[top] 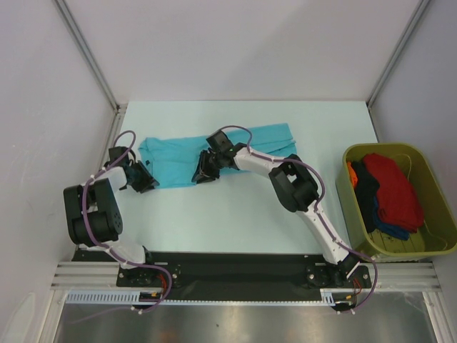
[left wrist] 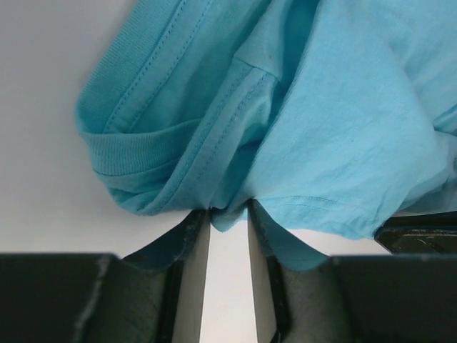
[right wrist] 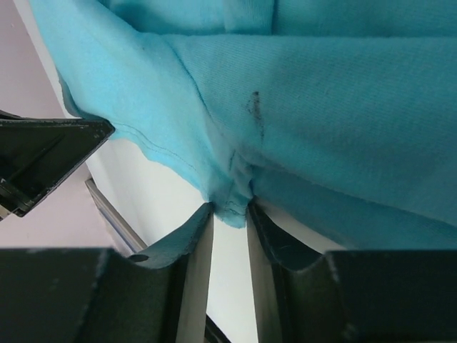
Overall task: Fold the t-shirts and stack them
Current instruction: Fold the tshirt
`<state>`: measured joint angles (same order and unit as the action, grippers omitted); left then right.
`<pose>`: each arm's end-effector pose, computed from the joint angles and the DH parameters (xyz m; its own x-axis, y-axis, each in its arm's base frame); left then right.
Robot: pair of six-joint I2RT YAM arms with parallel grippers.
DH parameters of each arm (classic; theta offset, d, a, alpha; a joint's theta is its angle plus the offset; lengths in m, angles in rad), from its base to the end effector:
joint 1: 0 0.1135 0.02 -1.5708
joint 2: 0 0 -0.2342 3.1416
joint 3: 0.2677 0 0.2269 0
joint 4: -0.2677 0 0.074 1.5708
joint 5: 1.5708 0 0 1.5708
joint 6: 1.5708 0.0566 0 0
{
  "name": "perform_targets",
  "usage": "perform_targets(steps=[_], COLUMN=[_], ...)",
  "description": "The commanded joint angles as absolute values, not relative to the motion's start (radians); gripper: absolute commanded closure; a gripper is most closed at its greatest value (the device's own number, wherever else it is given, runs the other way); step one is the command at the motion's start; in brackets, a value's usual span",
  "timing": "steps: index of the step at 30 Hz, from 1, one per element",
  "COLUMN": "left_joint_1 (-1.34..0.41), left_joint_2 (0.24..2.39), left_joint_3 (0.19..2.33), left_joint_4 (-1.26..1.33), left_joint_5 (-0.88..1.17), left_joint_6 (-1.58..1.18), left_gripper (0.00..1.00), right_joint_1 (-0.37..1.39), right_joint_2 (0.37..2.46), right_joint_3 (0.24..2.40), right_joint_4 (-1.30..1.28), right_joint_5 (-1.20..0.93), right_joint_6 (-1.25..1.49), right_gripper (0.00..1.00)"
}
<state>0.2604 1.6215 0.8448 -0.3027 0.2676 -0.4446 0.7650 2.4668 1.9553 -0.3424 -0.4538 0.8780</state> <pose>0.2847 0.0604 0.1235 -0.7142 -0.6195 -0.3257 -0.4817 0.7727 -0.4134 0.3472 0.3677 0.1109 -0.9862 0.0120 -0.1654 -0.1118 0.6884 0.7166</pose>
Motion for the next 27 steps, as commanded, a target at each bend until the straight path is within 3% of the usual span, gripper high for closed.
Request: perform_targets(steps=[1, 2, 4, 6, 8, 10, 13, 15, 17, 22, 23, 24, 27], left_joint_1=[0.268, 0.267, 0.267, 0.267, 0.267, 0.267, 0.267, 0.267, 0.267, 0.267, 0.267, 0.268, 0.267], left_joint_2=[1.609, 1.606, 1.6, 1.595, 1.586, 1.58, 1.572, 1.575, 1.582, 1.598, 1.6, 1.598, 1.566], left_joint_3=[0.839, 0.841, 0.848, 0.86, 0.867, 0.868, 0.867, 0.862, 0.862, 0.879, 0.884, 0.891, 0.91], left_joint_4=[-0.282, -0.285, -0.294, -0.316, -0.334, -0.336, -0.336, -0.331, -0.325, -0.324, -0.327, -0.33, -0.36], left_joint_5=[0.298, 0.298, 0.293, 0.291, 0.294, 0.298, 0.302, 0.304, 0.305, 0.287, 0.287, 0.291, 0.293], left_joint_6=[-0.453, -0.454, -0.456, -0.457, -0.46, -0.465, -0.469, -0.469, -0.469, -0.46, -0.459, -0.459, -0.474], left_gripper=[0.69, 0.7, 0.76, 0.78, 0.75, 0.63, 0.55, 0.55, 0.65, 0.79, 0.84, 0.96, 1.0], right_joint_1=[0.776, 0.776, 0.775, 0.767, 0.765, 0.758, 0.752, 0.75, 0.75, 0.747, 0.746, 0.746, 0.738], right_joint_2=[2.516, 2.514, 2.517, 2.505, 2.488, 2.485, 2.485, 2.487, 2.488, 2.488, 2.488, 2.487, 2.473], right_joint_3=[1.967, 1.968, 1.97, 1.968, 1.97, 1.979, 1.982, 1.982, 1.982, 1.986, 1.991, 1.994, 2.005], right_joint_4=[-0.356, -0.354, -0.351, -0.344, -0.338, -0.334, -0.33, -0.327, -0.324, -0.319, -0.321, -0.321, -0.327], right_joint_5=[-0.416, -0.416, -0.426, -0.428, -0.429, -0.443, -0.46, -0.465, -0.471, -0.48, -0.483, -0.492, -0.502], right_joint_6=[0.87, 0.865, 0.85, 0.842, 0.818, 0.811, 0.821, 0.827, 0.828, 0.833, 0.834, 0.836, 0.834], right_gripper=[0.7, 0.73, 0.92, 0.98, 1.0, 1.0, 1.0, 1.0, 1.0, 1.0, 1.0, 1.0, 1.0])
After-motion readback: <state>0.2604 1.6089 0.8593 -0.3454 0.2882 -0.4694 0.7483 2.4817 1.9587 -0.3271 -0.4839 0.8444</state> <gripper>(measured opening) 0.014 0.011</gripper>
